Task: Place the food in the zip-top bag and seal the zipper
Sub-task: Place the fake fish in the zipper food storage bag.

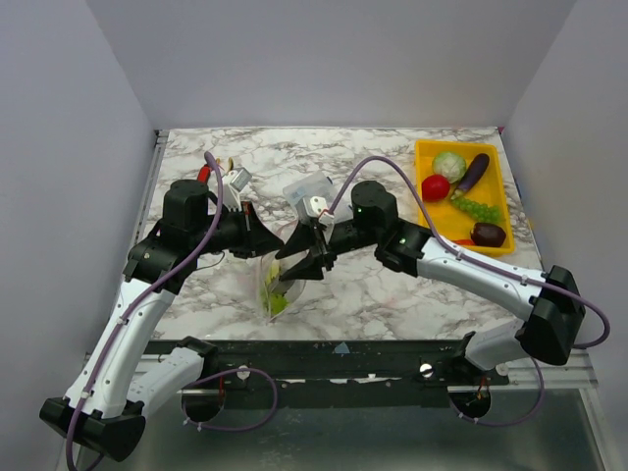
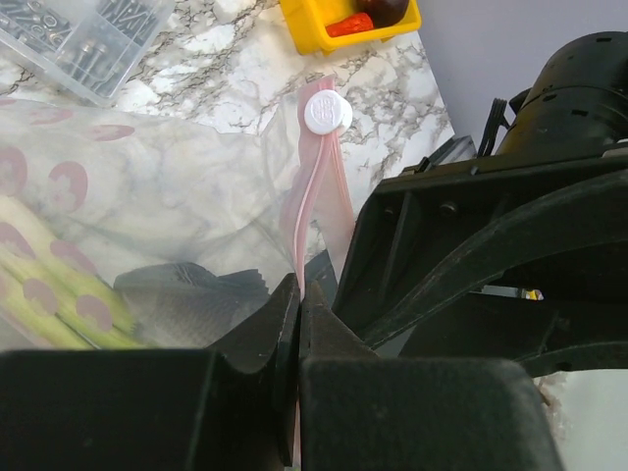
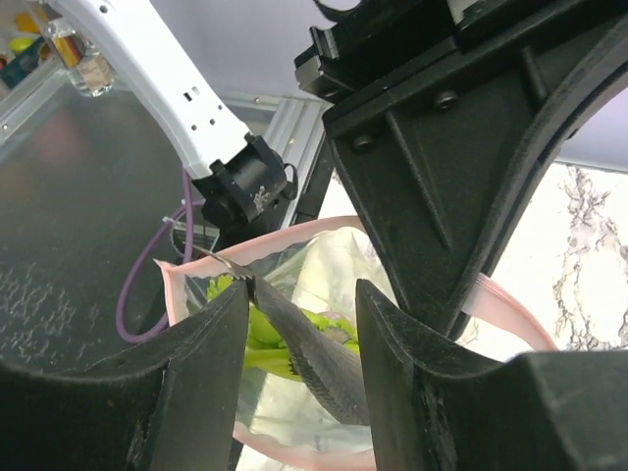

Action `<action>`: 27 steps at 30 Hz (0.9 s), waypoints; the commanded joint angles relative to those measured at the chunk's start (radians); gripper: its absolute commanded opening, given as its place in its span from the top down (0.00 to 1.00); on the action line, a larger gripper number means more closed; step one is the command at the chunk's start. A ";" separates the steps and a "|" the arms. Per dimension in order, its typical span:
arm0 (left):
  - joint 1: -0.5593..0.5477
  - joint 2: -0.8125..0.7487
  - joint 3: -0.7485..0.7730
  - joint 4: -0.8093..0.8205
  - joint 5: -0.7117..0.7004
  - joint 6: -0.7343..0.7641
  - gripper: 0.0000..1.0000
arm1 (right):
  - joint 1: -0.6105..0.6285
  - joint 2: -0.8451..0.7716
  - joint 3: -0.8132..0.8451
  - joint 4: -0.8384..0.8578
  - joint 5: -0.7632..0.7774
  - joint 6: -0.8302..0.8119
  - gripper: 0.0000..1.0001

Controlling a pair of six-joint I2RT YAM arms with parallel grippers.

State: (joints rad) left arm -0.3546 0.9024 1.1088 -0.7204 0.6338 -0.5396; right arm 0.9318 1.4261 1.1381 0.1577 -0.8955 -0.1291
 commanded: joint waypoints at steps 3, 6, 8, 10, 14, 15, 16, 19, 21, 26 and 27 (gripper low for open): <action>0.005 -0.006 0.011 0.044 0.040 -0.003 1.00 | 0.033 0.036 0.060 -0.128 -0.047 -0.088 0.52; 0.005 -0.003 0.014 0.047 0.043 -0.005 1.00 | 0.051 0.049 0.079 -0.183 -0.050 -0.120 0.53; 0.005 -0.001 0.016 0.045 0.043 -0.002 1.00 | 0.060 0.052 0.077 -0.182 -0.045 -0.123 0.55; 0.005 0.001 0.015 0.045 0.040 0.000 1.00 | 0.066 0.057 0.079 -0.179 -0.053 -0.120 0.60; 0.006 0.000 0.019 0.042 0.043 0.000 1.00 | 0.078 0.070 0.086 -0.227 -0.023 -0.176 0.89; 0.006 0.000 0.019 0.042 0.045 0.000 1.00 | 0.079 0.070 0.092 -0.252 -0.005 -0.211 0.99; 0.006 -0.001 0.020 0.040 0.044 0.001 1.00 | 0.081 0.068 0.094 -0.275 0.023 -0.238 1.00; 0.007 -0.001 0.019 0.038 0.049 0.001 1.00 | 0.086 0.040 0.091 -0.312 0.107 -0.348 1.00; 0.007 0.000 0.014 0.040 0.050 0.001 1.00 | 0.097 0.013 0.088 -0.303 0.164 -0.408 1.00; 0.009 0.010 0.006 0.044 0.055 -0.003 1.00 | 0.101 0.013 0.149 -0.278 0.186 -0.495 1.00; 0.008 0.010 0.006 0.044 0.056 -0.003 1.00 | 0.101 0.022 0.168 -0.293 0.194 -0.510 1.00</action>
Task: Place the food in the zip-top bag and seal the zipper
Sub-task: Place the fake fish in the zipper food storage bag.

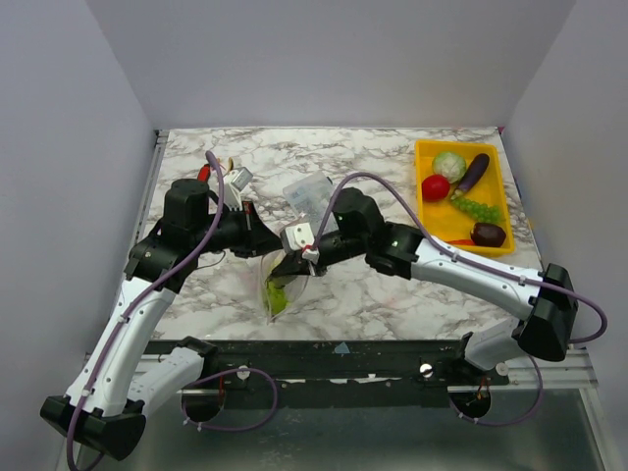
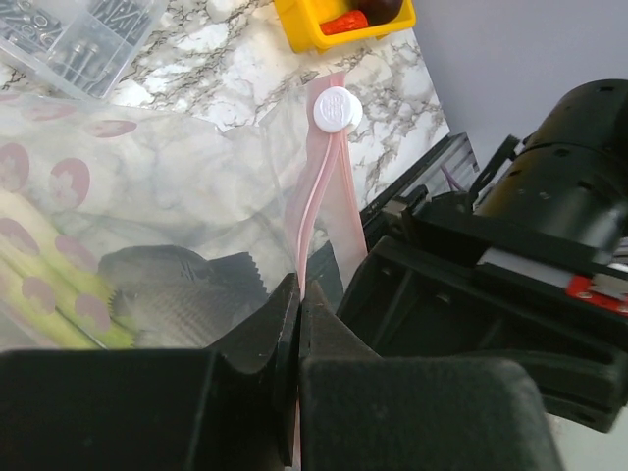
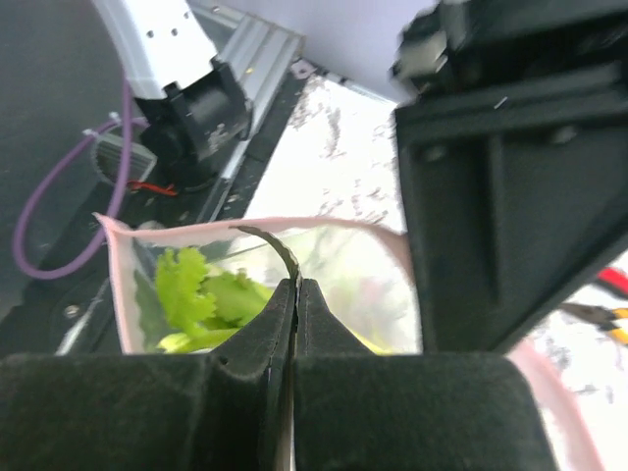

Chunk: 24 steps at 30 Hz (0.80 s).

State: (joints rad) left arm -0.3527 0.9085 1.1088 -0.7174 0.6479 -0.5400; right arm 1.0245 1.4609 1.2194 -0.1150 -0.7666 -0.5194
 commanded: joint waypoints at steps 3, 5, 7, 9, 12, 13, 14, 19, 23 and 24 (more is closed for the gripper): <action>0.009 -0.002 0.006 0.042 0.039 -0.003 1.00 | 0.008 0.026 0.127 -0.074 0.103 -0.156 1.00; 0.012 -0.002 0.012 0.039 0.041 -0.003 1.00 | 0.008 0.052 0.133 -0.124 0.108 -0.162 0.94; 0.015 -0.002 0.016 0.042 0.041 -0.003 1.00 | 0.009 0.053 0.086 -0.111 0.101 -0.129 0.70; 0.018 -0.003 0.016 0.047 0.038 -0.002 1.00 | 0.009 0.022 0.013 -0.037 0.091 -0.038 0.58; 0.024 -0.005 0.010 0.059 0.018 -0.006 1.00 | 0.008 -0.048 -0.089 0.100 0.089 0.113 0.51; 0.026 -0.007 0.006 0.063 0.006 -0.010 1.00 | 0.009 -0.074 -0.116 0.169 0.094 0.167 0.50; 0.029 -0.008 0.003 0.069 -0.009 -0.013 1.00 | 0.008 -0.093 -0.134 0.220 0.101 0.229 0.47; 0.041 -0.007 -0.011 0.096 -0.076 -0.028 1.00 | 0.008 -0.182 -0.174 0.351 0.251 0.490 0.36; 0.044 0.001 -0.025 0.126 -0.115 -0.029 1.00 | 0.008 -0.256 -0.196 0.371 0.416 0.635 0.31; 0.044 0.007 -0.027 0.133 -0.116 -0.029 1.00 | 0.008 -0.271 -0.191 0.351 0.461 0.658 0.30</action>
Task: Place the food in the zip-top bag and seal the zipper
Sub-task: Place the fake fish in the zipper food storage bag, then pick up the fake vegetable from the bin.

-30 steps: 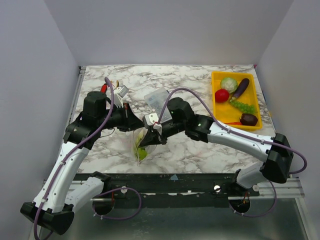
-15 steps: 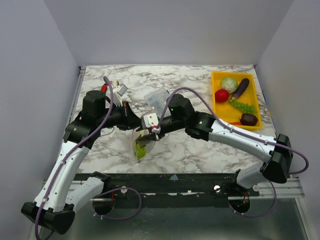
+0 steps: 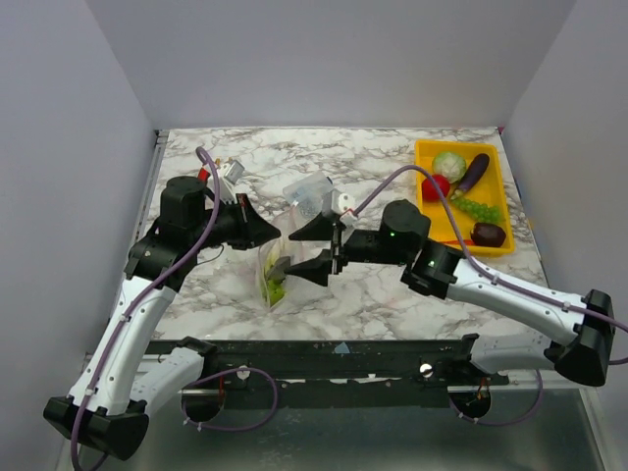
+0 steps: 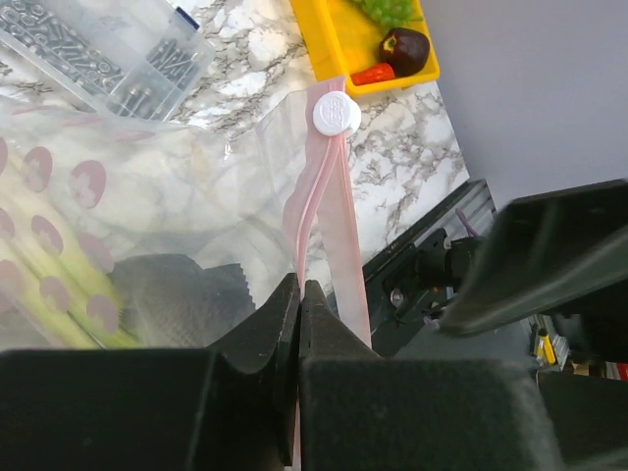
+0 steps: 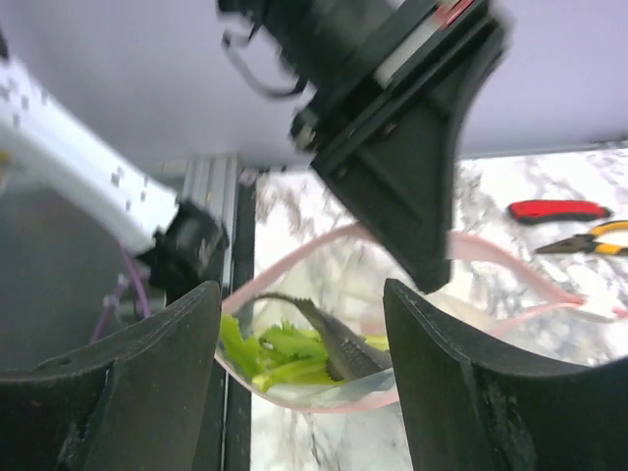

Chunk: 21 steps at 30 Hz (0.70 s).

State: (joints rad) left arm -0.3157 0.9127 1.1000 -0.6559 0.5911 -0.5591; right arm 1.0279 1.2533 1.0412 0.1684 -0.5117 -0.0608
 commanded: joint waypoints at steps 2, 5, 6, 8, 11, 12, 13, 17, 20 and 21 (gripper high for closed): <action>0.007 0.023 -0.018 0.082 -0.056 -0.012 1.00 | 0.004 -0.086 0.005 0.007 0.326 0.237 0.27; 0.008 0.051 -0.017 0.109 -0.052 -0.017 1.00 | 0.005 -0.117 0.020 -0.087 0.563 0.278 0.24; 0.009 0.060 -0.016 0.118 -0.050 -0.019 1.00 | 0.002 -0.128 0.021 -0.113 0.661 0.288 0.22; 0.009 0.077 -0.013 0.137 -0.044 -0.023 1.00 | -0.012 -0.156 -0.001 -0.143 0.803 0.306 0.17; 0.009 0.102 -0.011 0.156 -0.039 -0.015 1.00 | -0.109 -0.194 -0.028 -0.214 0.880 0.372 0.15; 0.007 0.111 -0.012 0.159 -0.037 -0.007 1.00 | -0.156 -0.203 -0.037 -0.235 0.866 0.402 0.15; 0.009 0.116 -0.016 0.160 -0.036 0.003 1.00 | -0.220 -0.209 -0.046 -0.252 0.844 0.429 0.15; 0.007 0.134 -0.047 0.164 -0.040 0.036 1.00 | -0.470 -0.189 -0.064 -0.337 0.771 0.509 0.15; 0.007 0.128 -0.078 0.174 -0.045 0.049 1.00 | -0.670 -0.130 -0.066 -0.380 0.694 0.565 0.15; 0.008 0.125 -0.084 0.174 -0.046 0.052 1.00 | -0.723 -0.106 -0.063 -0.388 0.668 0.577 0.15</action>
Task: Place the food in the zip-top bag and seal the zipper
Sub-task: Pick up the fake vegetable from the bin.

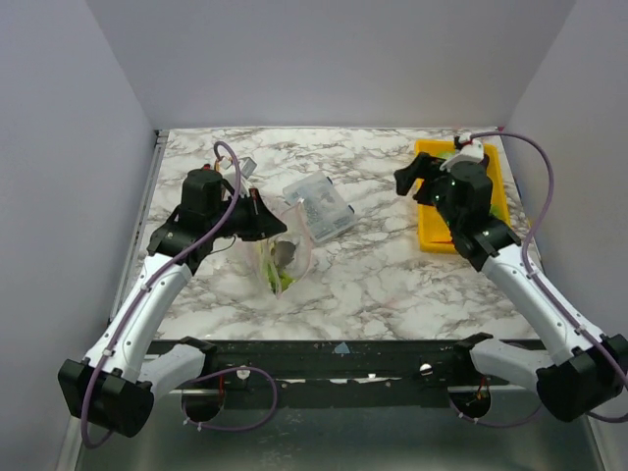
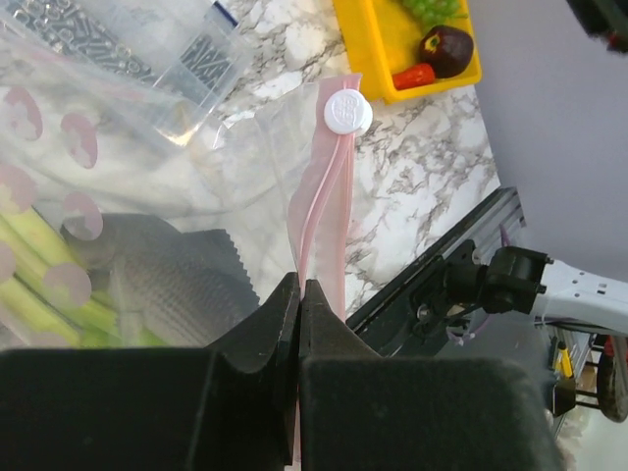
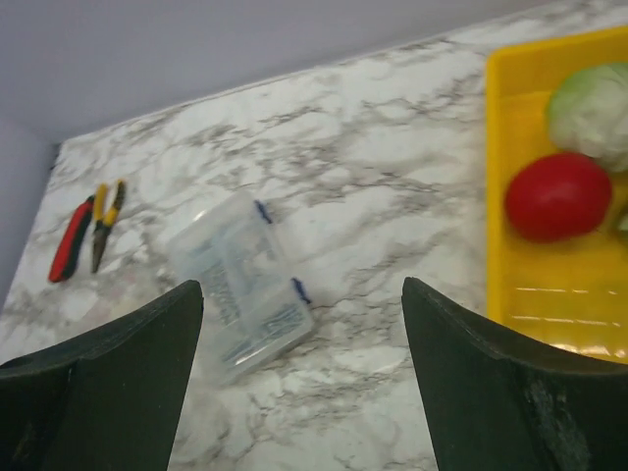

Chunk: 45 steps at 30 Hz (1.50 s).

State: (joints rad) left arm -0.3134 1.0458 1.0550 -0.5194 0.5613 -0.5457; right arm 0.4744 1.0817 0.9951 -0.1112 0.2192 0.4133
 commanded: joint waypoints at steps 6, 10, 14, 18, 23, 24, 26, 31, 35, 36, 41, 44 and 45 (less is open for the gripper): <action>0.005 -0.027 -0.054 0.034 -0.019 0.051 1.00 | -0.354 0.263 0.043 -0.123 -0.007 0.163 0.15; 0.005 -0.039 -0.055 0.027 -0.029 0.056 1.00 | -0.439 0.404 0.100 -0.106 0.040 0.229 0.15; 0.005 -0.047 -0.056 0.026 -0.035 0.062 1.00 | -0.468 0.535 0.180 -0.095 0.151 0.206 0.33; 0.005 -0.055 -0.058 0.023 -0.049 0.066 1.00 | -0.519 0.634 0.231 -0.064 0.177 0.186 0.46; 0.005 -0.055 -0.059 0.026 -0.043 0.064 1.00 | -0.548 0.713 0.274 -0.081 0.204 0.173 0.45; 0.005 -0.055 -0.058 0.026 -0.040 0.063 1.00 | -0.554 0.725 0.271 -0.066 0.202 0.167 0.45; 0.005 -0.055 -0.059 0.028 -0.035 0.061 1.00 | -0.565 0.760 0.281 -0.048 0.193 0.146 0.44; 0.004 -0.055 -0.061 0.032 -0.035 0.061 1.00 | -0.582 0.854 0.351 -0.036 0.163 0.102 0.45; 0.005 -0.051 -0.061 0.029 -0.041 0.063 1.00 | -0.585 0.919 0.417 -0.045 0.151 0.083 0.45; 0.005 -0.052 -0.061 0.028 -0.044 0.064 1.00 | -0.584 0.933 0.428 -0.045 0.151 0.082 0.45; 0.005 -0.044 -0.059 0.026 -0.047 0.066 1.00 | -0.584 0.994 0.466 -0.048 0.143 0.081 0.45; 0.007 -0.041 -0.058 0.027 -0.052 0.067 1.00 | -0.583 1.023 0.476 -0.048 0.141 0.081 0.45; 0.007 -0.041 -0.058 0.026 -0.054 0.067 1.00 | -0.585 1.034 0.479 -0.047 0.135 0.081 0.45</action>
State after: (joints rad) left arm -0.3134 1.0119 0.9989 -0.5163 0.5304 -0.4938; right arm -0.1043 2.0609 1.4441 -0.1650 0.3691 0.5037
